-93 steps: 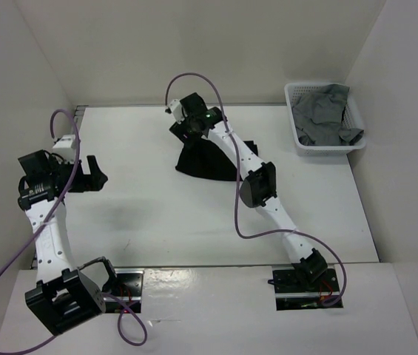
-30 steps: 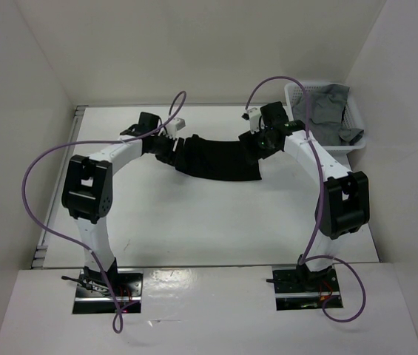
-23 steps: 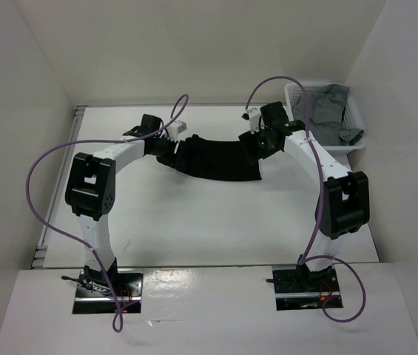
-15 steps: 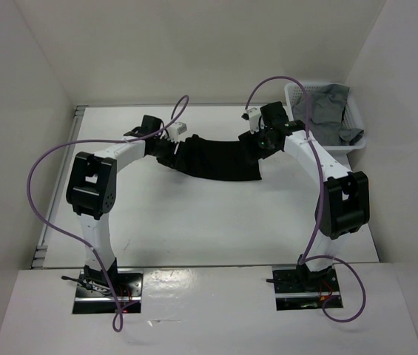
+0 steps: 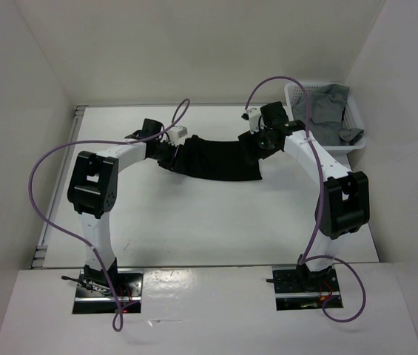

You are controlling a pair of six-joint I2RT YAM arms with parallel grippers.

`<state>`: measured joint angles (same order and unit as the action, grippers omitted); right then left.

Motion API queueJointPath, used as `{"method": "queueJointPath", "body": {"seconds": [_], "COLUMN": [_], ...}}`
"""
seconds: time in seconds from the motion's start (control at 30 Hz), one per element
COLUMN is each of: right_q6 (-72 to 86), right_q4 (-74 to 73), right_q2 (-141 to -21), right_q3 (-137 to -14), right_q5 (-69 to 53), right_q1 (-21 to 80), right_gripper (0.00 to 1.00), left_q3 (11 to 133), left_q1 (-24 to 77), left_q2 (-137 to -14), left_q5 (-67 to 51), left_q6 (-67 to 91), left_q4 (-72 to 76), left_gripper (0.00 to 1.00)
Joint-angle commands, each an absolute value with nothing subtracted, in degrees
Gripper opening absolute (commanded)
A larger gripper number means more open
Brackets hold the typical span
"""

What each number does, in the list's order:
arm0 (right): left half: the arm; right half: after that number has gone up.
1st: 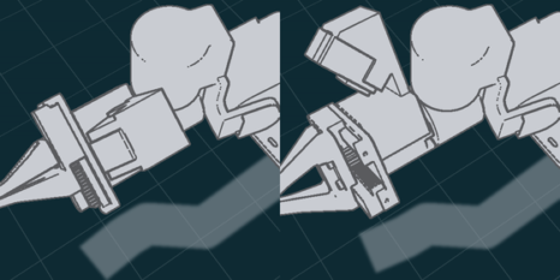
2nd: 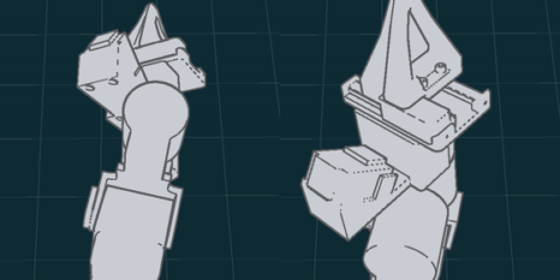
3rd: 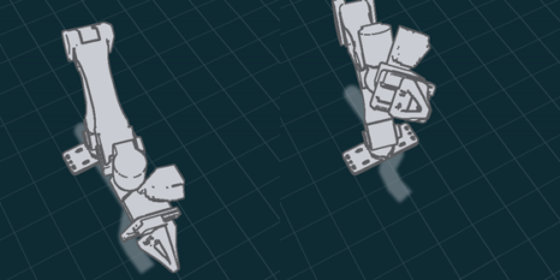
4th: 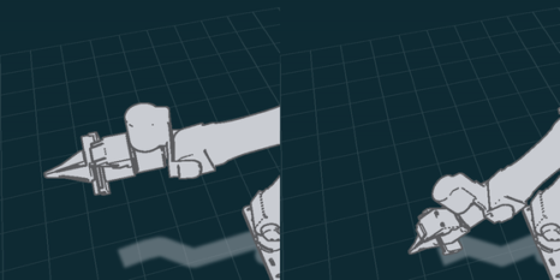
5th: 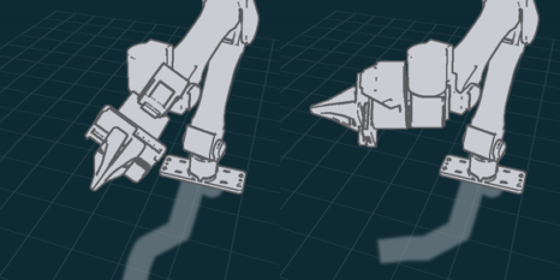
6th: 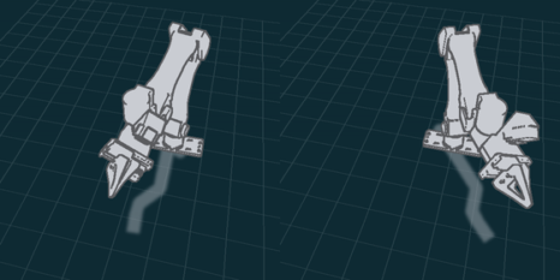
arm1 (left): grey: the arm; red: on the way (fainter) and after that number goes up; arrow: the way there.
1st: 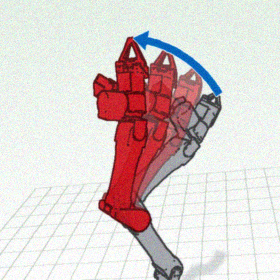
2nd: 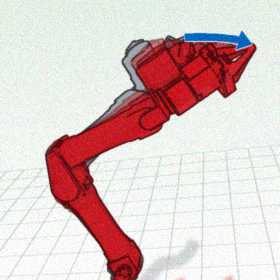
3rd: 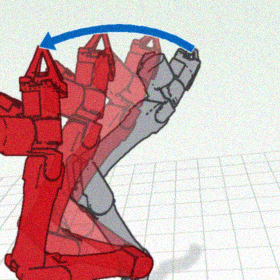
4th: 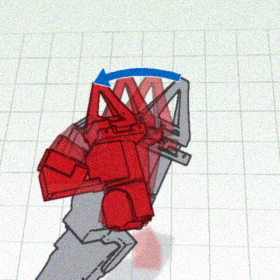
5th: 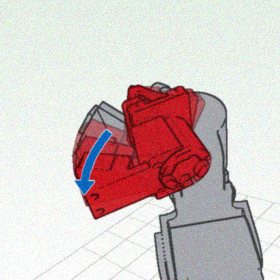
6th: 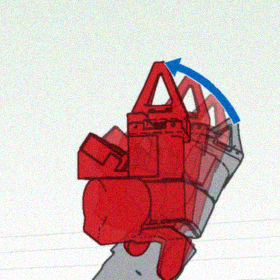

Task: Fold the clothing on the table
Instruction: Fold the skirt

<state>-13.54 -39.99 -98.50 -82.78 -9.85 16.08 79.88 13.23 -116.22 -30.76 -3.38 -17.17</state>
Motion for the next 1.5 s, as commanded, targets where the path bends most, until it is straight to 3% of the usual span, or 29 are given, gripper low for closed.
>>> {"method": "queueJointPath", "body": {"seconds": [0.0,0.13,0.17,0.2,0.3,0.93,1.47], "right_q6": [-14.2,-14.2,-14.2,-14.2,-14.2,-10.2,-11.3], "right_q4": [-38.2,-38.2,-38.2,-38.2,-37.0,-31.0,-33.0], "right_q2": [-98.3,-98.3,-98.3,-98.3,-98.3,-120.6,-125.3], "right_q3": [-83.0,-83.0,-83.0,-83.0,-82.4,-97.1,-101.3], "right_q5": [-10.5,-11.0,-11.0,-11.0,-9.8,-10.8,-16.1], "right_q1": [15.6,15.6,15.6,15.6,15.6,14.6,14.6], "right_gripper": [0.74,0.74,0.74,0.74,0.74,0.66,0.61], "left_q3": [79.5,78.3,78.3,77.8,76.2,68.6,68.6], "left_q1": [14.0,14.0,14.0,14.0,14.0,10.5,10.5], "left_q2": [-117.7,-118.2,-118.2,-118.2,-117.4,-108.7,-109.2], "left_q5": [-33.9,-35.1,-35.1,-35.6,-35.6,-38.8,-39.4], "left_q6": [-5.1,-5.6,-5.6,-5.6,-6.2,-12.2,-12.7], "left_q4": [-16.1,-17.7,-18.7,-19.3,-21.0,-26.8,-27.9], "left_gripper": [0.51,0.37,0.31,0.18,0.00,0.00,0.00]}}
